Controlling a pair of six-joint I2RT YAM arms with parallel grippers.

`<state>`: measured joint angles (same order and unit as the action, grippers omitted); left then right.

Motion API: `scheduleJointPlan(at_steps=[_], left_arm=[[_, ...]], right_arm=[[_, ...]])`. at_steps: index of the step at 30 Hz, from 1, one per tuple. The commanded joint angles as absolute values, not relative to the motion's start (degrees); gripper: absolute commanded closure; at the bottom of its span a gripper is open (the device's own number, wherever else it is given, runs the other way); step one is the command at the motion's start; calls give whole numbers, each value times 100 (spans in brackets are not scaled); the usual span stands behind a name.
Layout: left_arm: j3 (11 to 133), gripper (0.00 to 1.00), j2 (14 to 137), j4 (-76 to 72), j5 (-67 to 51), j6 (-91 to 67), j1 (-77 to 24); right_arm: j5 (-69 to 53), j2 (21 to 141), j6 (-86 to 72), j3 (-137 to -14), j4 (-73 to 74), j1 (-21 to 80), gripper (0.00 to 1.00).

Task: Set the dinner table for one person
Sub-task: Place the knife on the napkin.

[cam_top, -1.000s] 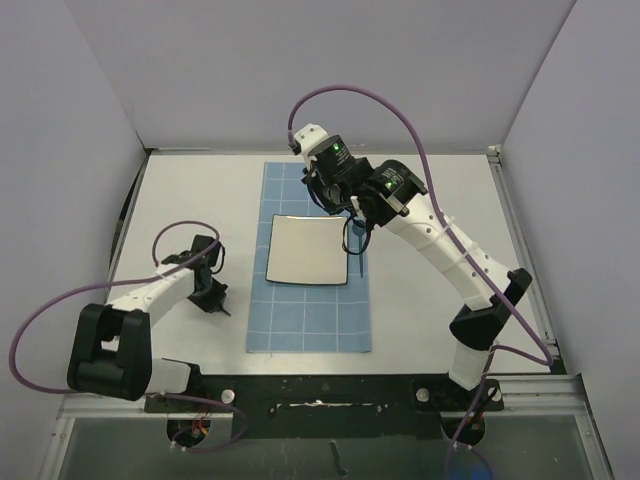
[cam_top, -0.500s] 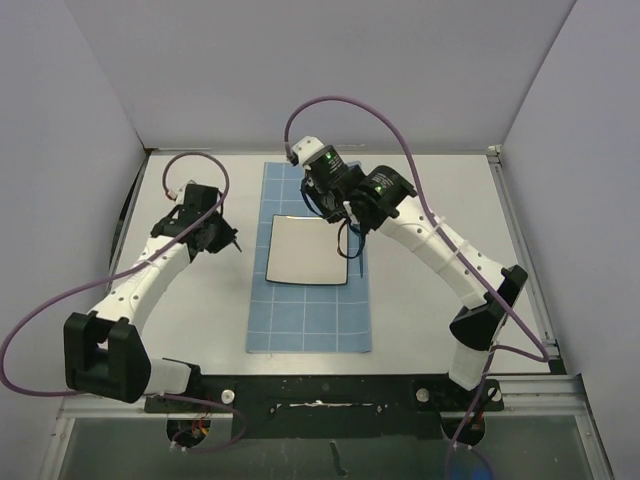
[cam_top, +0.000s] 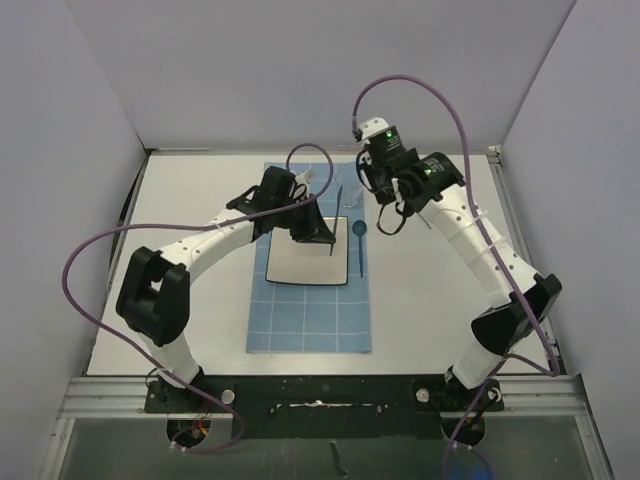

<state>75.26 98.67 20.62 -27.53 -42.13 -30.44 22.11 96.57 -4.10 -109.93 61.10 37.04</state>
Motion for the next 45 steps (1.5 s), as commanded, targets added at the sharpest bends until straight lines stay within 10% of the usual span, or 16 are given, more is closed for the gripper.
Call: scheduleJointPlan(at_steps=[1,45], left_arm=[[8298,100,10073,1749,-3748,-3687,-3259],[7857,100,11740,940,-980,-4789,-4287]], right_arm=[[2057,8973,-374,-10849,5838,3243,93],[1728,8583,-423,-10112,5694,2851,93]])
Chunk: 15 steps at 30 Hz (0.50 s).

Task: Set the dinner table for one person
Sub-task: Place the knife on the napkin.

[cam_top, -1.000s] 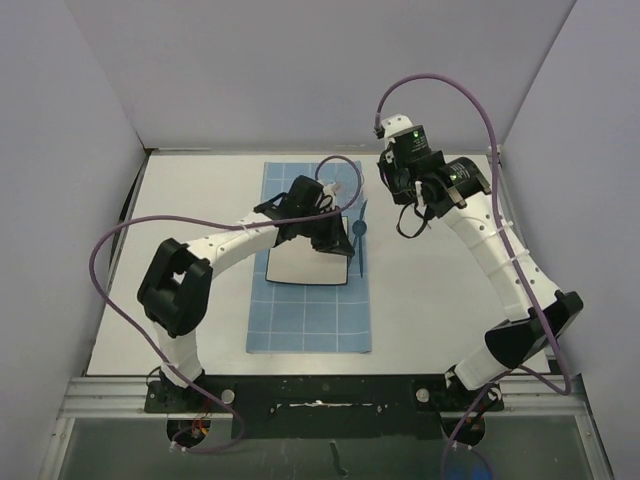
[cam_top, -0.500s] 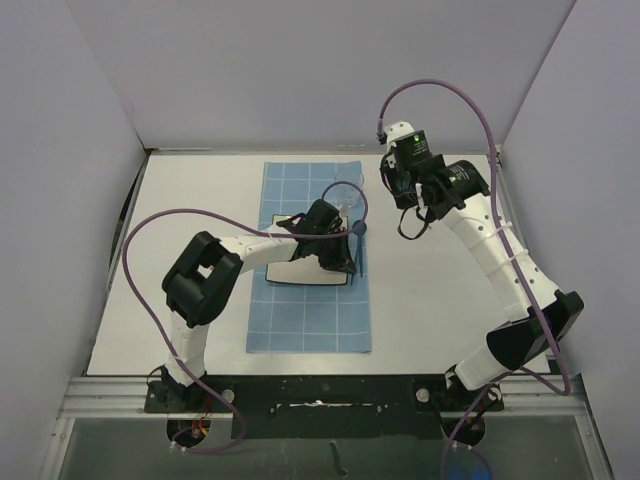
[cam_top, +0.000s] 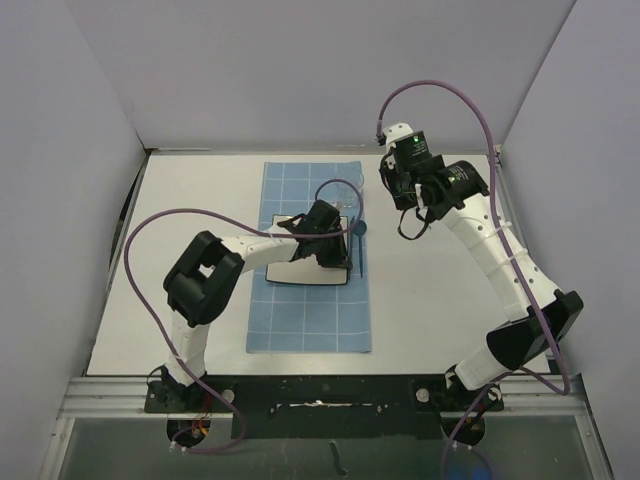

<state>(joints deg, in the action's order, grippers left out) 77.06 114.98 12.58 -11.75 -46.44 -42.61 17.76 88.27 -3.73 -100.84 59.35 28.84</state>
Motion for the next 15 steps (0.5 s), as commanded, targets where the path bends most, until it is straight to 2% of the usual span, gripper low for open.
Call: scheduleJointPlan(at_steps=[1,15], left_arm=[[7902,100,11783,939,-992,-4809,-4285],[8116,100,12004,888,-902,-4910,-4356]], right_arm=[[1723,8586,-422,-10116,5695,2856,93],[1778,8562,-400,-10101,5739,2856,93]])
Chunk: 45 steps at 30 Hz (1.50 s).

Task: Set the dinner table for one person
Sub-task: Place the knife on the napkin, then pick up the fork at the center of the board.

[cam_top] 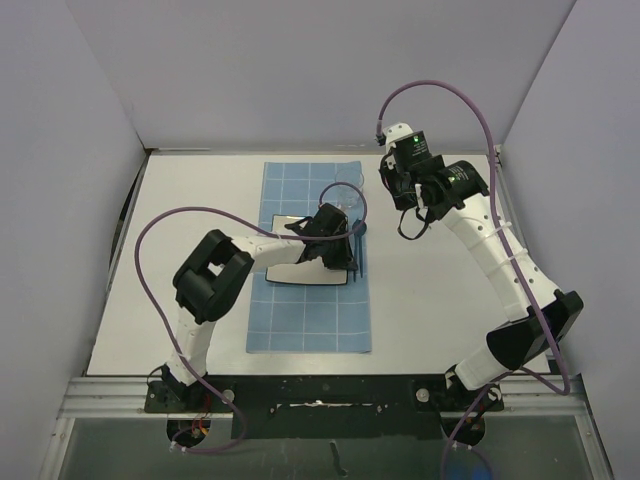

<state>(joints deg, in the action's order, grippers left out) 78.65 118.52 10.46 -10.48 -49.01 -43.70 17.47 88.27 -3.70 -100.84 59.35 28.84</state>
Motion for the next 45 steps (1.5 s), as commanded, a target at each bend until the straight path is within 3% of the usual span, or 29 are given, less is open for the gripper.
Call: scheduleJointPlan(at_steps=[1,17,27,37,39,40,42,45], left_arm=[[8113,100,11996,892,-889,-4905,-4352],[8147,100,12074,900,-793,-4842,-4359],[8113,70,12024,798,-790,-4719,-4354],[8101,69,11741,964,-607,-4548,-4353],[8185,69,11495,1219,-457,-4376,-4357],[8247,70,11326,1361,-344,-4254,-4359],[8380,70,10906,1706,-106,-3942,-4376],[8650,68,10190,2258,448,-3400,-4478]], right_arm=[[1777,8562,-397,-10108,5739,2856,93],[1762,8563,-357,-10090,5757,2856,93],[1719,8601,-362,-10130,5791,2852,93],[1731,8637,-370,-10065,5790,2853,92],[1719,8675,-296,-10011,5750,2829,85],[1679,8703,-274,-10001,5738,2797,75],[1498,8733,-296,-9991,5676,2663,33],[1025,8760,-457,-9966,5585,2364,12]])
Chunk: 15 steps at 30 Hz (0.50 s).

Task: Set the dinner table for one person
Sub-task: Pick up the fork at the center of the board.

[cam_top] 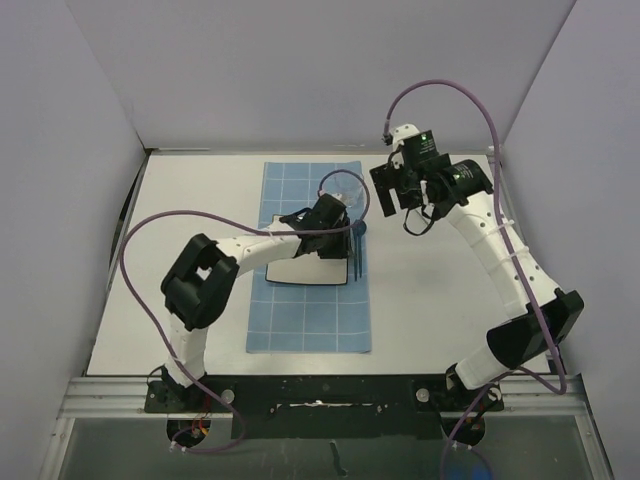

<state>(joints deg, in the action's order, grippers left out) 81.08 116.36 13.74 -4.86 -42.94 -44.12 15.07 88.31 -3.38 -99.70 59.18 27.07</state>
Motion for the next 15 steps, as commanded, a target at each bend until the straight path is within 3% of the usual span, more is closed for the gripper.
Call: scheduleJointPlan(at_steps=[1,7,11,15], left_arm=[[8780,66,10013,2497,700,-3219,-4502],[9949,28,9603,4754,2717,-2470,-4518],[10581,28,9898,6287,3791,-2647,-4268],[9994,33,9566,6132,2873,-2776,-3483]], right_arm=[[878,8792,-508,-9963,5558,2236,11],[648,9383,-575,-10272,5785,1764,10],[509,9861,-634,-10466,5602,1639,17],[341,10643,-615,-11082,5609,1579,21]])
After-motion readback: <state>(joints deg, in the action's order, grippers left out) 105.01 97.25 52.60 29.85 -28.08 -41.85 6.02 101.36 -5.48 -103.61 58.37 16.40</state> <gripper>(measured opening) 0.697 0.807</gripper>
